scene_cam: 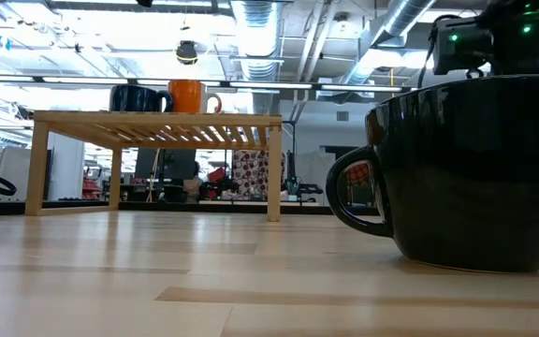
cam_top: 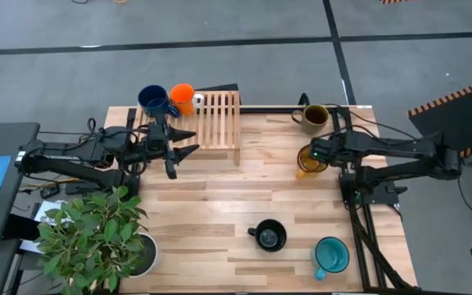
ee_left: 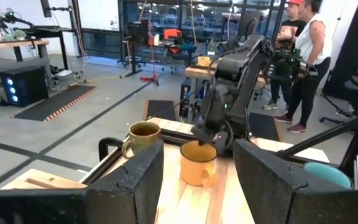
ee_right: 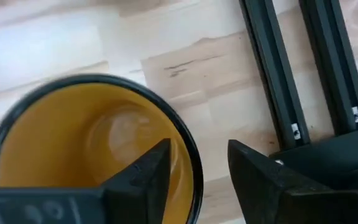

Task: Place coffee mugs
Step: Put the yellow mug on the shelf

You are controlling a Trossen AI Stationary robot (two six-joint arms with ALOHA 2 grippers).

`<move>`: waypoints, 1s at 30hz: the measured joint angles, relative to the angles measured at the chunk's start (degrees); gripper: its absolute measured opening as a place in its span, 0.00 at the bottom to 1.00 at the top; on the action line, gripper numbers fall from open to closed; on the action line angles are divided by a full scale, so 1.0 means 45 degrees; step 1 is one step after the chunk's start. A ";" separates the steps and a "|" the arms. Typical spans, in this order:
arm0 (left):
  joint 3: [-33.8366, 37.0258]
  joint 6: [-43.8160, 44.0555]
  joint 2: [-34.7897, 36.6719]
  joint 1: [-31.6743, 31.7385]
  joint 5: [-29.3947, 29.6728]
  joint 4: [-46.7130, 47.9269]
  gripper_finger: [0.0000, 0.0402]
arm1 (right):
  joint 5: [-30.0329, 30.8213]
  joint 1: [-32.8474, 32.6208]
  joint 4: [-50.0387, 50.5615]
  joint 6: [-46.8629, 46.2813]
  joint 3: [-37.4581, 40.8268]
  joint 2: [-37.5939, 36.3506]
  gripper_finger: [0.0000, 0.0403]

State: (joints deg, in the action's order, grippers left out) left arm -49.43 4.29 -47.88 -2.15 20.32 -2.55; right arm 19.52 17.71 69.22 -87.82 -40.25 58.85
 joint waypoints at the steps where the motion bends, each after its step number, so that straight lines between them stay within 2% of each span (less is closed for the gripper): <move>1: 0.0000 0.0000 0.0015 0.0000 0.0000 -0.0059 0.45 | -0.0011 0.0013 -0.0014 0.0110 0.0000 0.0151 0.45; 6: 0.0010 -0.0262 0.0443 0.0000 -0.0002 -0.0783 0.45 | -0.0072 0.0020 -0.0497 0.0789 0.0000 0.0778 0.36; 12: 0.0000 -0.1057 0.1436 0.0000 0.0353 -0.1742 0.45 | -0.0371 -0.0051 -0.0824 0.1447 -0.0186 0.0566 0.12; 16: 0.0000 -0.1350 0.1986 0.0000 0.0979 -0.1609 0.45 | -0.0354 -0.0276 -0.0653 0.2285 -0.1089 0.0073 0.10; 18: 0.0000 -0.1497 0.2139 0.0000 0.1122 -0.1594 0.45 | -0.0246 -0.0244 -0.0194 0.2967 -0.2060 -0.0227 0.09; 22: 0.0000 -0.1908 0.2246 0.0000 0.1220 -0.1653 0.45 | -0.0046 -0.0101 -0.0635 0.4475 -0.4463 -0.0188 0.09; 26: 0.0000 -0.2186 0.2174 0.0000 0.1277 -0.1613 0.45 | -0.0435 -0.0092 -0.1149 0.6489 -0.6994 0.0702 0.09; 30: 0.0000 -0.2147 0.1946 0.0000 0.1266 -0.1603 0.45 | -0.0976 -0.0199 -0.2372 0.8027 -0.9553 0.2470 0.09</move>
State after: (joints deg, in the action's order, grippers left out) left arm -49.43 -5.36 -39.12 -2.15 26.01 -9.76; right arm 15.13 16.82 58.55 -51.70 -83.24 69.97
